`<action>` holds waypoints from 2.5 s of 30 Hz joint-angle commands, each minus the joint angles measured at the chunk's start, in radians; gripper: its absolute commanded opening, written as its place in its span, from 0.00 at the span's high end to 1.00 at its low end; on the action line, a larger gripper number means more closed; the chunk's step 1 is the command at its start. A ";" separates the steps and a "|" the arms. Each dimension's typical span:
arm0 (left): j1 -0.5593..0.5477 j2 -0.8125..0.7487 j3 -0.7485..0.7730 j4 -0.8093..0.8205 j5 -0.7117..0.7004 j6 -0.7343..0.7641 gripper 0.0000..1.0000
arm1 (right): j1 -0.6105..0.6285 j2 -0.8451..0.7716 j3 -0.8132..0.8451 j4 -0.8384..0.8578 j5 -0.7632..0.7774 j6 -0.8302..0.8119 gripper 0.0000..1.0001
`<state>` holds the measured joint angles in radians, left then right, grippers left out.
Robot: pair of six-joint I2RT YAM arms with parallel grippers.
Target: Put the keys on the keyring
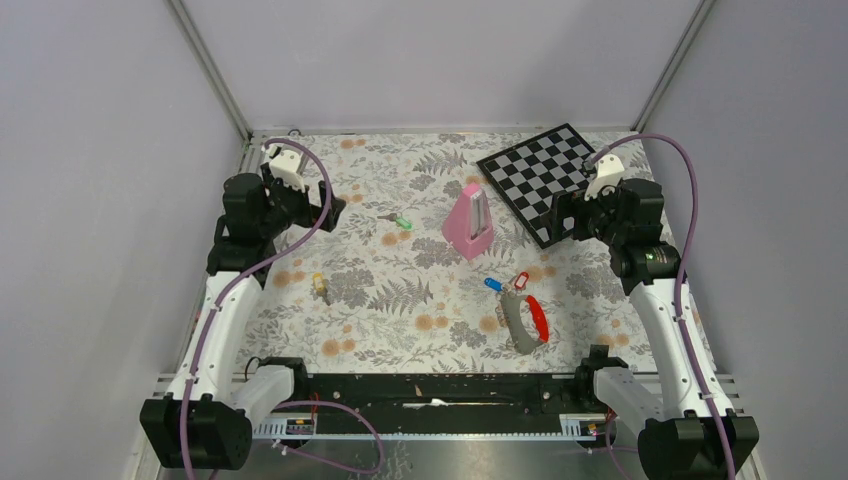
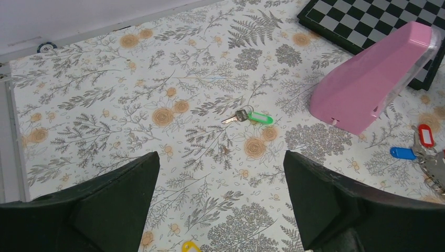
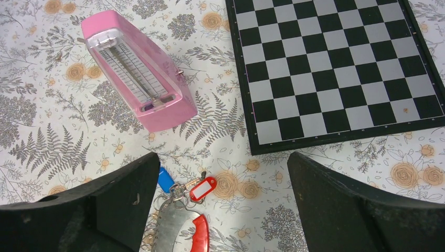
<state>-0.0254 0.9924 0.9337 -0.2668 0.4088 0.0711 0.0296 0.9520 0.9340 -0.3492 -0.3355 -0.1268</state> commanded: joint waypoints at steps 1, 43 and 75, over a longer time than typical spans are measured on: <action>0.001 0.011 -0.009 0.063 -0.052 -0.004 0.01 | -0.005 0.007 0.014 0.026 -0.019 -0.010 0.01; -0.348 0.218 0.019 -0.269 -0.099 0.311 0.02 | 0.426 0.132 -0.213 -0.280 -0.056 -0.490 0.20; -0.370 0.185 0.007 -0.262 -0.116 0.288 0.11 | 0.481 0.334 -0.158 -0.100 0.013 -0.388 0.47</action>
<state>-0.3920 1.2015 0.9283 -0.5591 0.3016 0.3664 0.5030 1.2411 0.7277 -0.4797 -0.3504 -0.5430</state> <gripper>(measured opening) 0.900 0.551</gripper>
